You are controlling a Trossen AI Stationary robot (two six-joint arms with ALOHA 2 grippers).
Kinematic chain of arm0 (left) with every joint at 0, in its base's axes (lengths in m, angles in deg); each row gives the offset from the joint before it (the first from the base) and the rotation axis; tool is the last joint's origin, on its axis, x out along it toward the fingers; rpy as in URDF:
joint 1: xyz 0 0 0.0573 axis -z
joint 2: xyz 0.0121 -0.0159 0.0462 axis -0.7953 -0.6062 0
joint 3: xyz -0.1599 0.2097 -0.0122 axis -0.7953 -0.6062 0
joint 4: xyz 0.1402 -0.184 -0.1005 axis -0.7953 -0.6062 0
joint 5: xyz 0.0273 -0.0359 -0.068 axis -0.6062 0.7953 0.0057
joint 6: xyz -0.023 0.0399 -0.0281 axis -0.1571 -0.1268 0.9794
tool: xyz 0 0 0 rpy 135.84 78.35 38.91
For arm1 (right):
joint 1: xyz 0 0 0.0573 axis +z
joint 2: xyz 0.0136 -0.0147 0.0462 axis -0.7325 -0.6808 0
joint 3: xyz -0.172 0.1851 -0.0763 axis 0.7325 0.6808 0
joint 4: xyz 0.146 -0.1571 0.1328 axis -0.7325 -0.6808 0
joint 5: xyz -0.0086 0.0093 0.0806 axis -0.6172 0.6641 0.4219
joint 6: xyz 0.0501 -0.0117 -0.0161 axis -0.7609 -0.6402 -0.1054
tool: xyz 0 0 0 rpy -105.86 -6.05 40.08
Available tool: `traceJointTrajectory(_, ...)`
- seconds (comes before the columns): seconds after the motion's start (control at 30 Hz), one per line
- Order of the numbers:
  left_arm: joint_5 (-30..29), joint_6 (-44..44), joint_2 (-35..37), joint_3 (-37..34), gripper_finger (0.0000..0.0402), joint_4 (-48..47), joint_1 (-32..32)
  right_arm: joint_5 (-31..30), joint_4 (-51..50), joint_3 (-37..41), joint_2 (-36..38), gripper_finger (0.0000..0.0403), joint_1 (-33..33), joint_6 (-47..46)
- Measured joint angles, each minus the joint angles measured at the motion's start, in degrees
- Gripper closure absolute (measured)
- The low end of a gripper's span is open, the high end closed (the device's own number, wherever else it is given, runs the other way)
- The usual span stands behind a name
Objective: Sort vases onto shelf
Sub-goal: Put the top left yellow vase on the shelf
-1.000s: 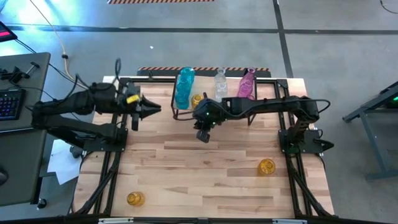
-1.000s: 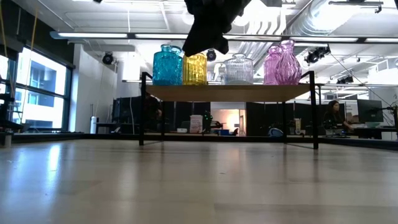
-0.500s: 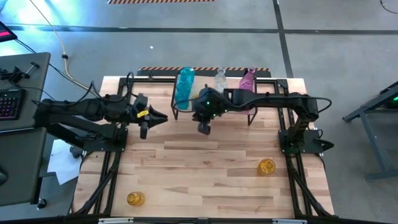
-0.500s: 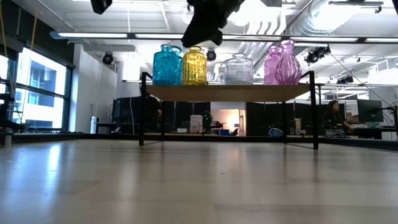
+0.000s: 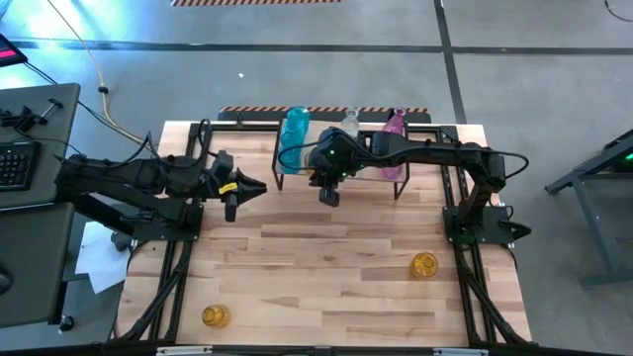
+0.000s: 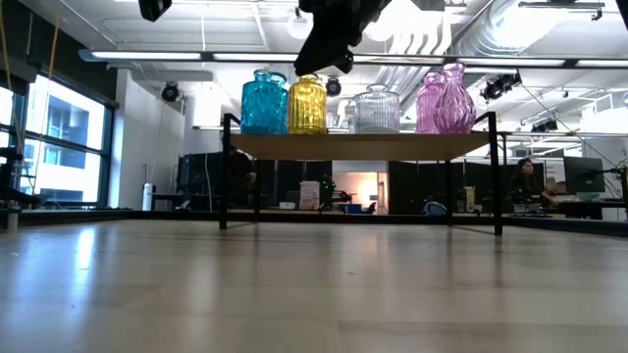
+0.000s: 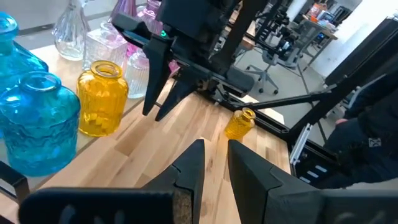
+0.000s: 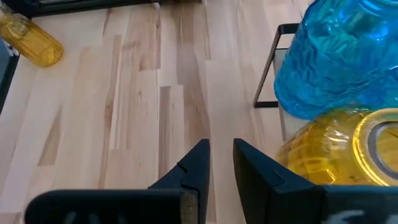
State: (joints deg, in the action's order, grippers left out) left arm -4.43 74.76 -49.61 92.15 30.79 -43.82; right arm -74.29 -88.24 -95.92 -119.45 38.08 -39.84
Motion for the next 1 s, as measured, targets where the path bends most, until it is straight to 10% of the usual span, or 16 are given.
traceJointTrajectory(1.0,-0.4,2.3,-5.4,0.0,0.0339,3.2,2.0,-8.3,1.2,0.0,0.0,0.0346,-1.3,-3.7)
